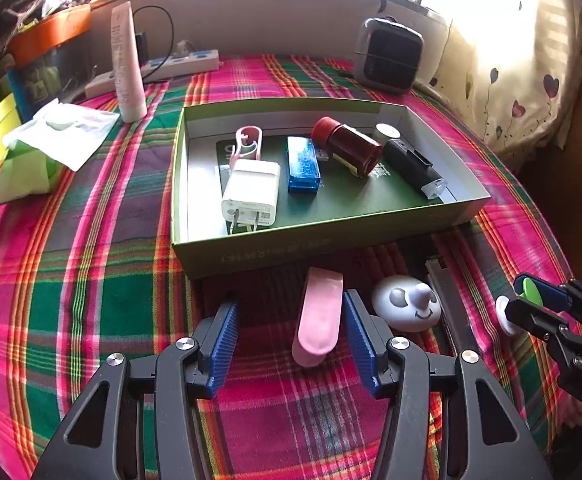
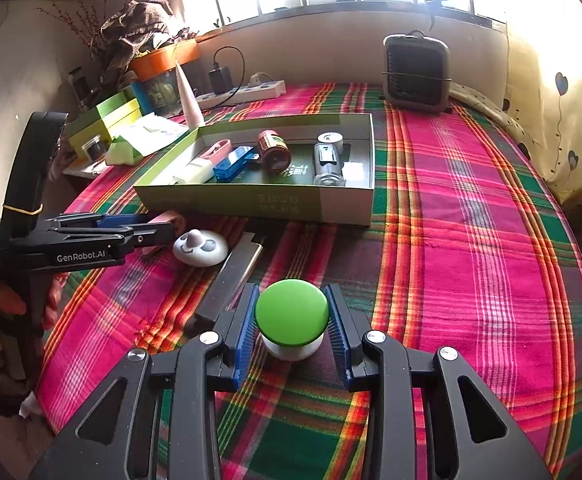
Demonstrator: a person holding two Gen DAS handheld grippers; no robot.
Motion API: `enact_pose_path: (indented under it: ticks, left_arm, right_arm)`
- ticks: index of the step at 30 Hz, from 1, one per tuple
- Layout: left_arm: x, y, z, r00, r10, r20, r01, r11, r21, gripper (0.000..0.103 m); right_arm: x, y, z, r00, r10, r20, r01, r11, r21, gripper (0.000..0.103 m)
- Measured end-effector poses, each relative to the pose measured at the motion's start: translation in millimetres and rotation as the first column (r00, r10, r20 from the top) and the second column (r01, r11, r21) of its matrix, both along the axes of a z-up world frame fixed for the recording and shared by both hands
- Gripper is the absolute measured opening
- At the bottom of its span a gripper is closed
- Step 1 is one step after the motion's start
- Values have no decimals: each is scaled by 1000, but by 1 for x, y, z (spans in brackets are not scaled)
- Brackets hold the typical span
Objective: Organize rigid objects
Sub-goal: 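Grasp the pink clip with the left gripper while the right holds the green-topped object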
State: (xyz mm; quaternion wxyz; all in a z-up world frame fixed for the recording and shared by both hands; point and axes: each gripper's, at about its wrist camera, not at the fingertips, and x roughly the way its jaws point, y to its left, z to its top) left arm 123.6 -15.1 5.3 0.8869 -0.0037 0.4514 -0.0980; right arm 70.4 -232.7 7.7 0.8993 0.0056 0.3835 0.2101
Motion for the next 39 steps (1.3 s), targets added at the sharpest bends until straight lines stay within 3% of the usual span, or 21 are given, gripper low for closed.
enact_pose_path:
  ticks: [12,31,39]
  left_arm:
    - [4,-5,-2,1000,-6,19,5,1000,29,49]
    - [3,0,-1,1000,13,24,-14,1000,22,17]
    - [2,0,-1,1000,8,28,-9,1000,24,17]
  right_arm:
    - [7,0,0,1000,-2,-5,2,1000,3,35]
    - [8,2,0,1000,0,-9,0,1000,-2,35]
    - [8,2,0,1000,-1,-9,1,1000,-2,35]
